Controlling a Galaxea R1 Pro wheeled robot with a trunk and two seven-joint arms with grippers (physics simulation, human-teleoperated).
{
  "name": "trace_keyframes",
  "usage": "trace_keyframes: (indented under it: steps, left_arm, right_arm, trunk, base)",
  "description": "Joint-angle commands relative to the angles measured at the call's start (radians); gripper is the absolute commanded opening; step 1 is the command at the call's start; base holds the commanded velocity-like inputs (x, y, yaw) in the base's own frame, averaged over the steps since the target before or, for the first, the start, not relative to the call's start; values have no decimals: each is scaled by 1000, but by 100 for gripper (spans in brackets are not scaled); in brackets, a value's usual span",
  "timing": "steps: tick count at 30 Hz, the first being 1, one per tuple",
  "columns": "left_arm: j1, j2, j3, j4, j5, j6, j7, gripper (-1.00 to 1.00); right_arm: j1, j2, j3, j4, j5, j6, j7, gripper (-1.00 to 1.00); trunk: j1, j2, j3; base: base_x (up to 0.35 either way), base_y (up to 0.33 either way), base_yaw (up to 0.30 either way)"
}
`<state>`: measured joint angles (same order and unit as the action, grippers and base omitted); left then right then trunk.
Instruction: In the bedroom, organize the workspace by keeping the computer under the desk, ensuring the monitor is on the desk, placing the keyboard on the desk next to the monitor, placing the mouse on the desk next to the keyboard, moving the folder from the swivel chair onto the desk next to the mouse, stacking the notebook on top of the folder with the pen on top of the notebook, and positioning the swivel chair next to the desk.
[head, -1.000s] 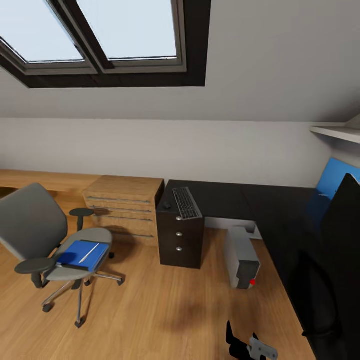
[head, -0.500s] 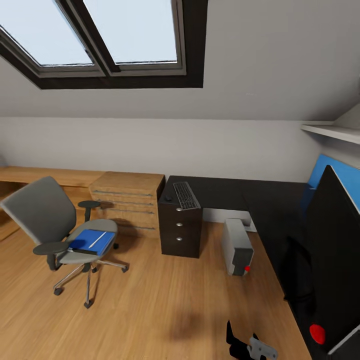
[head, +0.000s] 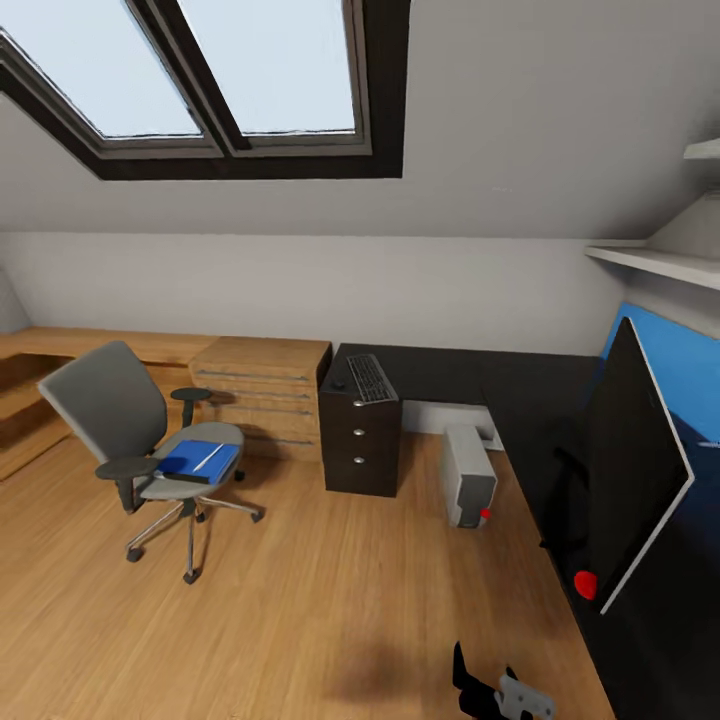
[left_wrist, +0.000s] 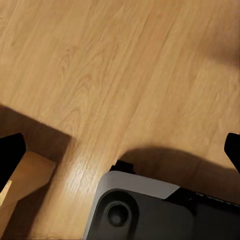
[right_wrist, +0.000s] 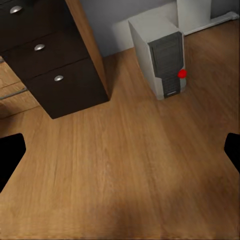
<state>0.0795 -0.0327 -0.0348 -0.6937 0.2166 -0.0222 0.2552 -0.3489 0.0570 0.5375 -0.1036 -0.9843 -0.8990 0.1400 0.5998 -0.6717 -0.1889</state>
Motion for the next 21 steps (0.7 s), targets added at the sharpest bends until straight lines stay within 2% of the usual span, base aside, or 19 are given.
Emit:
trace_keyframes:
  steps: [1,6,14,16,17,21]
  left_arm:
    - [0,0,-4,-2,10,-3,6,100]
    - [0,1,-4,-7,10,-16,6,100]
    - [0,1,-7,-12,10,-126,2,100]
    - [0,1,-7,-17,9,-152,2,100]
    - [0,1,-8,-25,8,-172,1,100]
    - [0,1,-8,-28,8,-177,1,100]
  right_arm:
    - [-1,0,2,2,-11,-1,10,100]
    - [-1,-2,3,3,-8,46,8,100]
    - [-4,-6,22,17,60,264,-23,100]
    - [-5,-7,24,18,100,336,-67,100]
    - [-5,-8,26,15,174,438,-181,100]
    - [-5,-8,27,14,216,486,-236,100]
  trunk:
    - [0,-1,-1]
    - [0,-1,-1]
    - [0,-1,-1]
    - [0,-1,-1]
    - [0,-1,-1]
    - [0,-1,-1]
  base:
    - [-336,0,0]
    - [-336,-29,0]
    - [-318,-131,0]
    - [-297,-183,0]
    - [-277,-217,0]
    - [-260,-234,0]
